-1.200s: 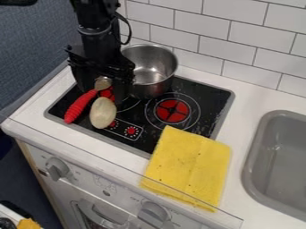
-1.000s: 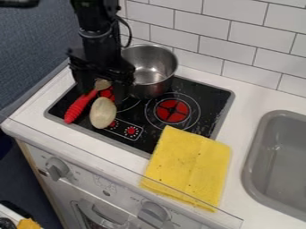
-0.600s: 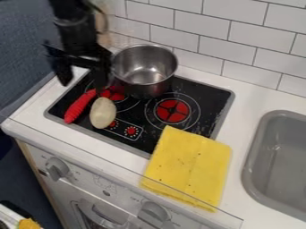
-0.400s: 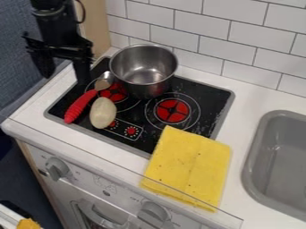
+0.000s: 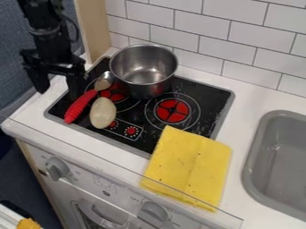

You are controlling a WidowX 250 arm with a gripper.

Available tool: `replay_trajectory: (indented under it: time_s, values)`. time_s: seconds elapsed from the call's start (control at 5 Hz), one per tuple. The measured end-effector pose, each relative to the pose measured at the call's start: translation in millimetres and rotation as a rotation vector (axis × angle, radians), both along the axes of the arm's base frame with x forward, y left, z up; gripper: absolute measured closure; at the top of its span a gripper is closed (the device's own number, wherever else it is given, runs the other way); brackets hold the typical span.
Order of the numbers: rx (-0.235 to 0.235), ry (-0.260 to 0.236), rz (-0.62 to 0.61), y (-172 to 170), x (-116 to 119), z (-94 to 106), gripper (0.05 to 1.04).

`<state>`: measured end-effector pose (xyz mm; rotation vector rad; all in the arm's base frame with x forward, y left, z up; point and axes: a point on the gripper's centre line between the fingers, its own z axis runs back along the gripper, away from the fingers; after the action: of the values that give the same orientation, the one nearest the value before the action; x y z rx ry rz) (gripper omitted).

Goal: Move the red object to the right side of the right burner

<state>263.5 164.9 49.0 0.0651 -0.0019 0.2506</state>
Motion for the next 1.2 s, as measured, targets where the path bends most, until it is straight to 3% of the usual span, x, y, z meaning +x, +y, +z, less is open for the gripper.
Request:
replay_trajectory:
  time_s: [0.4, 0.8, 1.0, 1.2]
  values:
    - [-0.031, 0.036, -0.002, -7, 3, -24.3, 0.081]
    - [-0.002, 0.065, -0.012, -9, 13, -37.8, 0.082]
    - [0.008, 0.069, -0.004, -6, 17, -39.0, 0.133]
    - [0.022, 0.079, 0.001, -9, 20, -39.6, 0.401]
